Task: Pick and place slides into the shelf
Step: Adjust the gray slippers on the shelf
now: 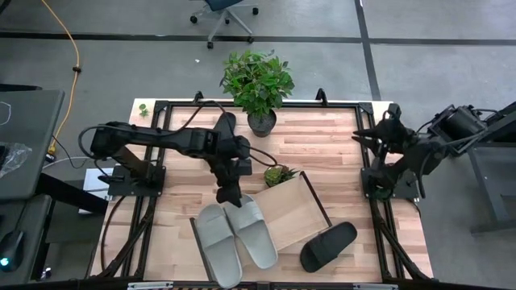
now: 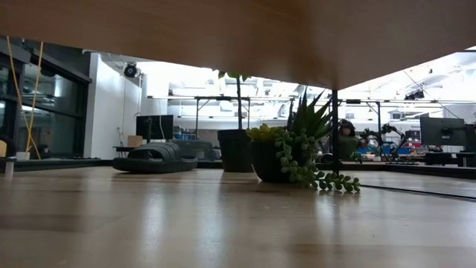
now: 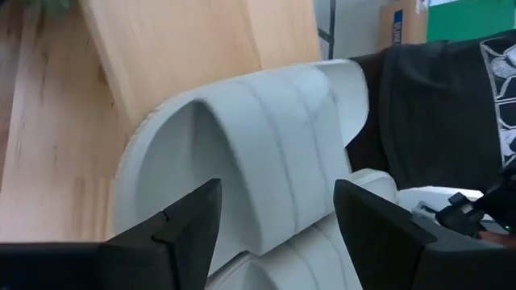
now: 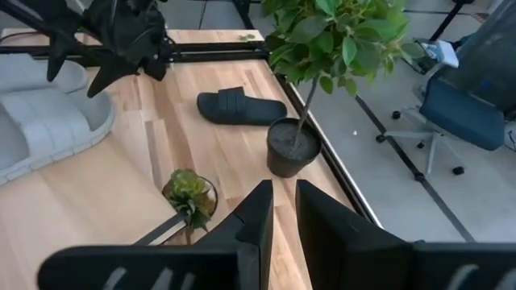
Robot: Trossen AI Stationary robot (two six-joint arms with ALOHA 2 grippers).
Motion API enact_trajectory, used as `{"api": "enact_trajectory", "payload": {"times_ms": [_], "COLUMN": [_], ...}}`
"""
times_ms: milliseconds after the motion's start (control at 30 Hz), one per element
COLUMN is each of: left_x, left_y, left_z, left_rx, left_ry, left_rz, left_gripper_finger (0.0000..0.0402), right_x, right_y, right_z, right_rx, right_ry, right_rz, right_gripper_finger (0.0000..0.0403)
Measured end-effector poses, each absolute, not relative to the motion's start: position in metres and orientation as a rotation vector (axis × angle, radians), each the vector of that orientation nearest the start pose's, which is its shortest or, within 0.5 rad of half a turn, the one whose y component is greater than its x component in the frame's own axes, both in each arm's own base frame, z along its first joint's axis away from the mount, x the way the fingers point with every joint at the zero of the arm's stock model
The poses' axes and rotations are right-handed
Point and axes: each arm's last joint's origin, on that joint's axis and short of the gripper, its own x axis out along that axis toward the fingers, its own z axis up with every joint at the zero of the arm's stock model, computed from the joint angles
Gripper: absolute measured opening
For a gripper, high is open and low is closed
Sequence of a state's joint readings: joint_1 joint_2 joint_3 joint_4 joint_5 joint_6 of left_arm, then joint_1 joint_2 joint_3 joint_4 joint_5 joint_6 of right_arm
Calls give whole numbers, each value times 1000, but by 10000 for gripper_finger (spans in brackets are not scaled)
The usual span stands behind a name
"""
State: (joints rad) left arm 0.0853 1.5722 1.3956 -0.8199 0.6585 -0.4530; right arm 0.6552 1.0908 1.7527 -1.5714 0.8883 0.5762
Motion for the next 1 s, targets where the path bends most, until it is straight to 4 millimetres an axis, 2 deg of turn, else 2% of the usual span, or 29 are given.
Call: {"api": "enact_trajectory", "payload": {"times_ms": [200,733,1000], "left_x": [319,335,340], "left_y": [11,12,9], "left_z": [298,280,275], "left_rx": [-811,-825,-842], "left_ry": [1146,1173,1173], "left_rz": [-289,-315,-342], "left_gripper_finger": [230,230,224], "right_x": [101,118,119], "right_y": [49,62,63], "right_z": [467,461,460], "right_rx": [-67,-93,-92], "right_ry": [543,581,593], "right_rz": [-412,-422,-411], "right_gripper_finger": [46,46,46]}}
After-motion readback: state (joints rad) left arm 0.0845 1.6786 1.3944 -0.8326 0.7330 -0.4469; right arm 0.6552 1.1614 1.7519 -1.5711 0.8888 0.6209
